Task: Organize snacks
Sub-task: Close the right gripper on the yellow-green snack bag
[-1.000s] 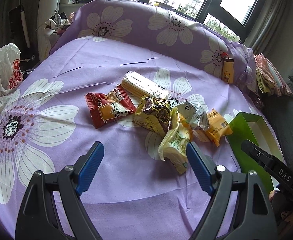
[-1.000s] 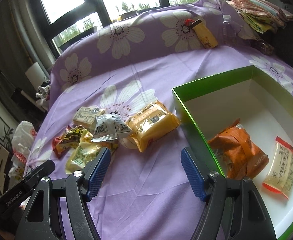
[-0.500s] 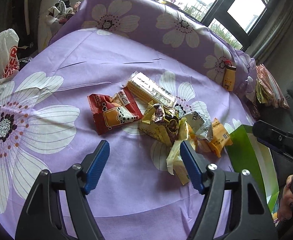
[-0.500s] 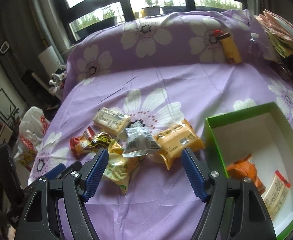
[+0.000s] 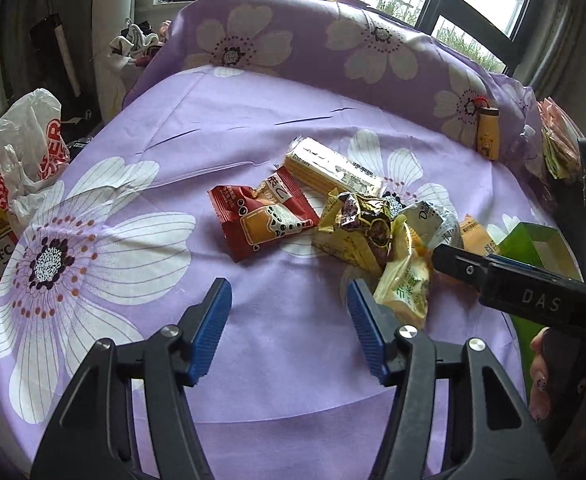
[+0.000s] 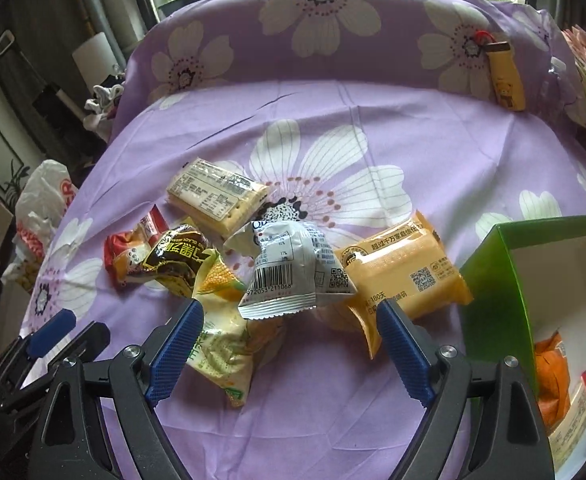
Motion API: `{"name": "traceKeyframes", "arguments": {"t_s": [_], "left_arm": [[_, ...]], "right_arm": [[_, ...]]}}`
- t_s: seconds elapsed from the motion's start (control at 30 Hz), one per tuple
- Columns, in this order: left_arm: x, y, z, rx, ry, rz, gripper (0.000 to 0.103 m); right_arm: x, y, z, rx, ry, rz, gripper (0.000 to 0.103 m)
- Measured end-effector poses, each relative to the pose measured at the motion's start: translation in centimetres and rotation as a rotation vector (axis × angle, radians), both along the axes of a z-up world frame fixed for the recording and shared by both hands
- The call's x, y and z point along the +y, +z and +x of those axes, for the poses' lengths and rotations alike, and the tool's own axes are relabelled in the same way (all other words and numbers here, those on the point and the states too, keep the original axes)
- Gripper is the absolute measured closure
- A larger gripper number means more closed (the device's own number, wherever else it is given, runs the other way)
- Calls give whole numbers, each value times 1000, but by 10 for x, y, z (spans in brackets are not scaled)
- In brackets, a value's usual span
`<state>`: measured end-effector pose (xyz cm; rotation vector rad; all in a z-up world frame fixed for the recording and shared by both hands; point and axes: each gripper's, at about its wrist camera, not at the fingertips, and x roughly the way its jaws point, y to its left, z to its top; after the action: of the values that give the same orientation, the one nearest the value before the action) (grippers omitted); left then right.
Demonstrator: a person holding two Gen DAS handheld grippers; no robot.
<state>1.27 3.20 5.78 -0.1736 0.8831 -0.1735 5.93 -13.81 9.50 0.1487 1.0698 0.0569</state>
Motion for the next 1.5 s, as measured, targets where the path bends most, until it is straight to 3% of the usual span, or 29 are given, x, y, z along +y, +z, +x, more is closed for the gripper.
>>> {"name": "traceKeyframes", "arguments": {"t_s": [0.1, 0.33, 0.57, 0.63, 0.77, 0.83, 0.93, 1.13, 1.5], "left_arm": [[-1, -3, 1, 8, 3, 29, 43], [0, -5, 2, 31, 7, -2, 43], [-4, -6, 2, 41, -7, -4, 43], [-5, -7, 2, 44, -10, -3, 43], [-5, -6, 2, 44, -13, -8, 43], [-5, -6, 2, 45, -14, -15, 43], [-4, -7, 2, 50, -15, -22, 43], [-3, -5, 2, 55, -24, -52, 43], [-6, -6, 1, 94, -79, -110, 42]], "right_arm": [[-1, -10, 4, 33, -3, 26, 15], [4, -21, 6, 29, 17, 24, 15], [4, -28, 7, 54, 34, 104, 16], [8, -33, 8, 82, 62, 149, 29], [12, -36, 4, 77, 45, 147, 40], [11, -35, 2, 82, 57, 191, 61], [8, -35, -3, 85, 58, 224, 69], [3, -25, -15, 80, 66, 291, 80], [-10, -19, -48, 102, 60, 412, 81]]}}
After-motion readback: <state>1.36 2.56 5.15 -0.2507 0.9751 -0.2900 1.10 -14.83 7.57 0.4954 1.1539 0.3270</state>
